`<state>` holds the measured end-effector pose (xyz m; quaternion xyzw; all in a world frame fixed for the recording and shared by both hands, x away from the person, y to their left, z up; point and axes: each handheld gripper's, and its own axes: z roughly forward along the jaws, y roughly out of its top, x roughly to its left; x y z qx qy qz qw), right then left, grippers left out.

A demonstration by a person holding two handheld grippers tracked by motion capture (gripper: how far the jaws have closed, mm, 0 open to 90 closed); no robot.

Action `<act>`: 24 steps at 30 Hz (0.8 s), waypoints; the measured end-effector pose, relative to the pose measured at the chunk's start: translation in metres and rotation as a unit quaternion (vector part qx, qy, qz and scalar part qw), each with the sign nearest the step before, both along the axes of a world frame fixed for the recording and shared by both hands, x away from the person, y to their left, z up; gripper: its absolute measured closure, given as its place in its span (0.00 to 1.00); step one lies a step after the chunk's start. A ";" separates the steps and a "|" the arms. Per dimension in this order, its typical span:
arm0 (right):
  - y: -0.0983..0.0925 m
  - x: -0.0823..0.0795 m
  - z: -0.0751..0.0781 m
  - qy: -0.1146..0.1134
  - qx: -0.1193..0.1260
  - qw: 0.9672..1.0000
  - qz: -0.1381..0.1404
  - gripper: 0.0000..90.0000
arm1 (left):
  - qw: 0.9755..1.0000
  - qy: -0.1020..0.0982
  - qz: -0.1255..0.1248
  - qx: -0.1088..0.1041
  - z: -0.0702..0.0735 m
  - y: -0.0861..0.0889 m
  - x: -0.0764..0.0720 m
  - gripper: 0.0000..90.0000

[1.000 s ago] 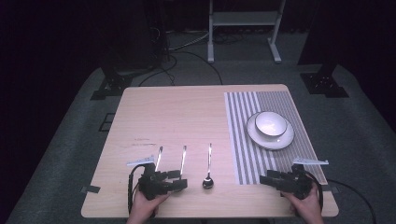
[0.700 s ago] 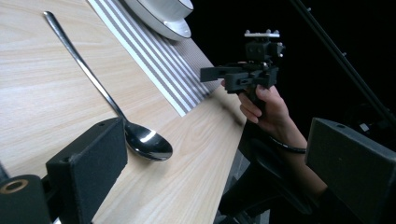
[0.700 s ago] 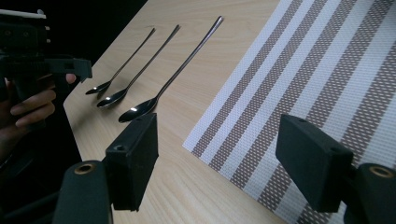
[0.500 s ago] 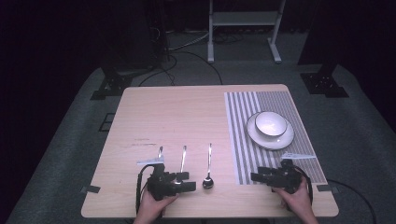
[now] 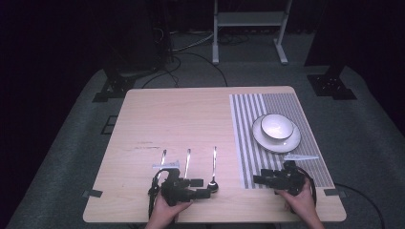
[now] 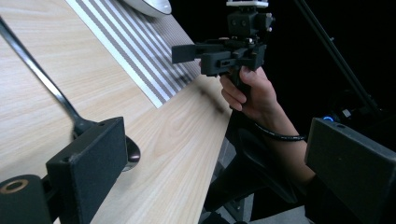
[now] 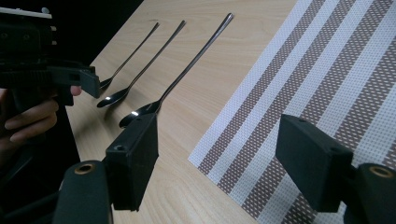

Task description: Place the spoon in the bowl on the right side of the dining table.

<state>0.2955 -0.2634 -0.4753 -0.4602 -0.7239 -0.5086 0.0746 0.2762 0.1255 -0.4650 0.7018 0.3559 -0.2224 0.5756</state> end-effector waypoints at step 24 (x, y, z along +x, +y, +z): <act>0.011 0.005 0.003 -0.009 -0.001 1.000 0.010 0.32 | 0.999 0.038 -0.021 0.027 -0.019 -0.024 0.002 0.05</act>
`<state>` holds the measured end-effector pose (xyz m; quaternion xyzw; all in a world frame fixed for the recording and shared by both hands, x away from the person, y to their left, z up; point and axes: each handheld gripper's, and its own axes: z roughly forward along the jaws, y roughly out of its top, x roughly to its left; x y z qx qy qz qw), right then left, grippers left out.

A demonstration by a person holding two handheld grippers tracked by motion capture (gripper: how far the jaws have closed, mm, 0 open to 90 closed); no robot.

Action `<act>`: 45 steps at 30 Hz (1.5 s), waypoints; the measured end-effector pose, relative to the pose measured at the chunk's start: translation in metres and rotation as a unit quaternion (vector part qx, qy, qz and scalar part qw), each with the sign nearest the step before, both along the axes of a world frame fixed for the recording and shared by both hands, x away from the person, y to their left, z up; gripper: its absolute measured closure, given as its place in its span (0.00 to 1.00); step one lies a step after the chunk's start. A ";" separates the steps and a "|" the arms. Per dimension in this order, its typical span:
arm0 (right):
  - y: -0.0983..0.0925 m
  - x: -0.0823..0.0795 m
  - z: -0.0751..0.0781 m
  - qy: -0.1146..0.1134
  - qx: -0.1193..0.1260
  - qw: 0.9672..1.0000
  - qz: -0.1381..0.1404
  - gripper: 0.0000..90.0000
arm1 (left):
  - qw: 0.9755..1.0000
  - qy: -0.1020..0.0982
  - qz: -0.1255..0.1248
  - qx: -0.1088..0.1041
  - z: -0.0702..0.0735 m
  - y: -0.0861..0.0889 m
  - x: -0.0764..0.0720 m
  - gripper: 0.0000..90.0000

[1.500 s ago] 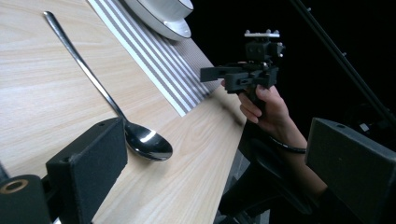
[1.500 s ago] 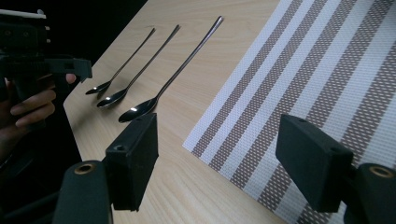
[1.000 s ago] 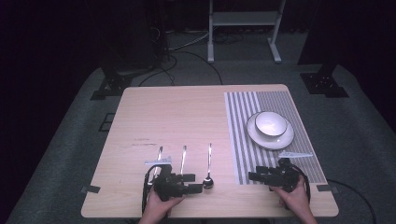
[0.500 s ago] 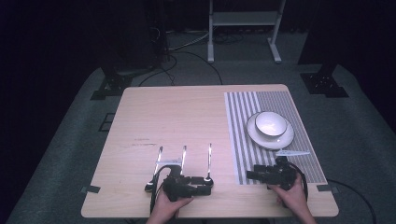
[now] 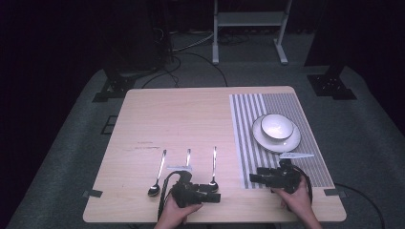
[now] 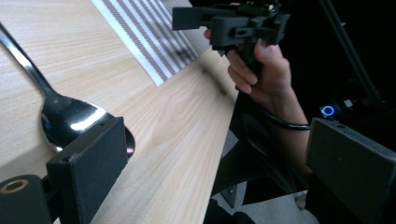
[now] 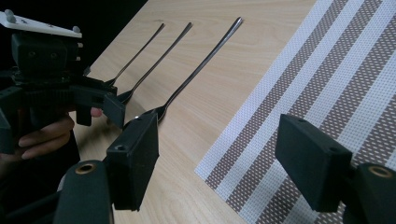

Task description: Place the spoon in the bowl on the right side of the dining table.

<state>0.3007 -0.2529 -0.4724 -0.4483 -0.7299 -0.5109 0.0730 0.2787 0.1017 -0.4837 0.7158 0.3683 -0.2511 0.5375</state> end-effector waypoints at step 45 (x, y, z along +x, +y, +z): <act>0.057 0.038 0.010 0.007 -0.001 0.998 0.057 0.35 | 0.999 0.017 -0.004 0.040 -0.007 -0.001 0.000 0.05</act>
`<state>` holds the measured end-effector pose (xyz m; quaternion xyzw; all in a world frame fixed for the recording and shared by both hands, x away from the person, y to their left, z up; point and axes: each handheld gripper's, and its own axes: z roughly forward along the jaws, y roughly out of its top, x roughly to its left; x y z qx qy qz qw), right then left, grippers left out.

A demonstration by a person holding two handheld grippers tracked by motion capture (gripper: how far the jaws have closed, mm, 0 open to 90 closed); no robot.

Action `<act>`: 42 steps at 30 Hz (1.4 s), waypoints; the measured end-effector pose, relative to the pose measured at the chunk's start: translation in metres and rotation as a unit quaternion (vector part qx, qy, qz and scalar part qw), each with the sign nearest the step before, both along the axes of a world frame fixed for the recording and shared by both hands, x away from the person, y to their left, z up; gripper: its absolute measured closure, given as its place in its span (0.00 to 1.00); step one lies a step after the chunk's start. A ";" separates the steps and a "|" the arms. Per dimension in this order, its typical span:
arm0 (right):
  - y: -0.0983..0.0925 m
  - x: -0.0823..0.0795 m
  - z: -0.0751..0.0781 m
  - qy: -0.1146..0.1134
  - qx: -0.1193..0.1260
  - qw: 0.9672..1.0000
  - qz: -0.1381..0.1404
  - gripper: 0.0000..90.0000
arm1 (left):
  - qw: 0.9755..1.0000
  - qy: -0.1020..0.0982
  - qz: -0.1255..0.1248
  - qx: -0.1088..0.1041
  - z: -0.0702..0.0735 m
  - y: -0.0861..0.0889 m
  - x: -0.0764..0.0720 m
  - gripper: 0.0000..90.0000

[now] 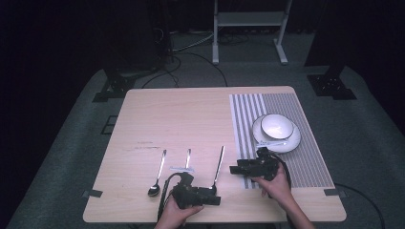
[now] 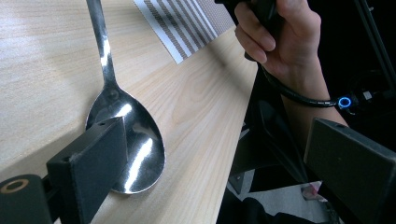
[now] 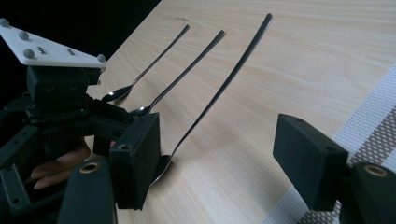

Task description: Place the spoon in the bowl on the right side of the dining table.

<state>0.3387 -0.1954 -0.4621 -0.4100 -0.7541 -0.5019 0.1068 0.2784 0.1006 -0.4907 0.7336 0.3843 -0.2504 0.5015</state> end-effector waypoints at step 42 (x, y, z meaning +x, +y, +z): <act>0.021 0.046 -0.003 0.083 0.087 0.993 0.018 0.98 | 1.000 -0.006 0.000 -0.003 0.000 0.000 -0.001 0.05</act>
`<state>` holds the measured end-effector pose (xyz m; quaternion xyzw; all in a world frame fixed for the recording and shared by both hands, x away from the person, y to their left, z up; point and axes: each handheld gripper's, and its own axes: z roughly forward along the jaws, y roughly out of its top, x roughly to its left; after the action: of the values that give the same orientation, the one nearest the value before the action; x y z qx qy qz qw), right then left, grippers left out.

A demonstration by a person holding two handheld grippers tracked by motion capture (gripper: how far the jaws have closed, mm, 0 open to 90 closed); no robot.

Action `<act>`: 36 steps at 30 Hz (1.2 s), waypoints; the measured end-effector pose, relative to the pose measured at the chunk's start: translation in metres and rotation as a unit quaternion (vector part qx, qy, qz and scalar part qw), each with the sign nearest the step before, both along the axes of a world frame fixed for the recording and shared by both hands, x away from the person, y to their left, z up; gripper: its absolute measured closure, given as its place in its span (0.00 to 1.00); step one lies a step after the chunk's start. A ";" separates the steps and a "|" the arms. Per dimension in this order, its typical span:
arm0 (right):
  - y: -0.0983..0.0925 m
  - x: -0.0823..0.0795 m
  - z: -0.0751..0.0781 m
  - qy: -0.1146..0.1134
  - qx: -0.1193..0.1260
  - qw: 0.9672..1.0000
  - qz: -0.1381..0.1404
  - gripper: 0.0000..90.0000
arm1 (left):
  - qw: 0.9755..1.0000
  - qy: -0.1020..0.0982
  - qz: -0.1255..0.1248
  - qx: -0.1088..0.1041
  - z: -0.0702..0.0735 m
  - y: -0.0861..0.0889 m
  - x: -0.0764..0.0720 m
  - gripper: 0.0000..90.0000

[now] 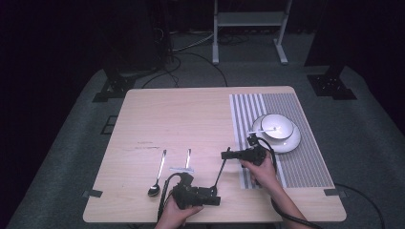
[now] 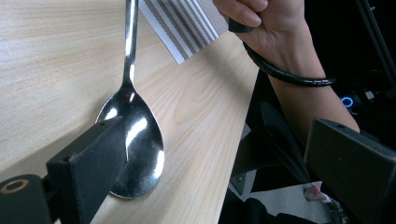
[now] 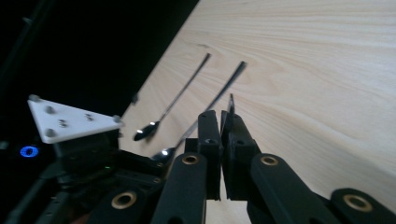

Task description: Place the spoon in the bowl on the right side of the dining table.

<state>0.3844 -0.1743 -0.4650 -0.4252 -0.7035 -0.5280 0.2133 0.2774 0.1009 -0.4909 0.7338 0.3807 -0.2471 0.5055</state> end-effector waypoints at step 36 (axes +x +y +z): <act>-0.028 0.011 0.028 0.001 0.000 0.999 -0.034 0.99 | 0.999 -0.042 -0.002 -0.018 0.018 0.005 -0.004 0.05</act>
<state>0.3952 -0.2021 -0.4370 -0.4490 -0.6888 -0.5345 0.1958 0.2730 0.1064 -0.4733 0.7347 0.3533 -0.2237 0.5341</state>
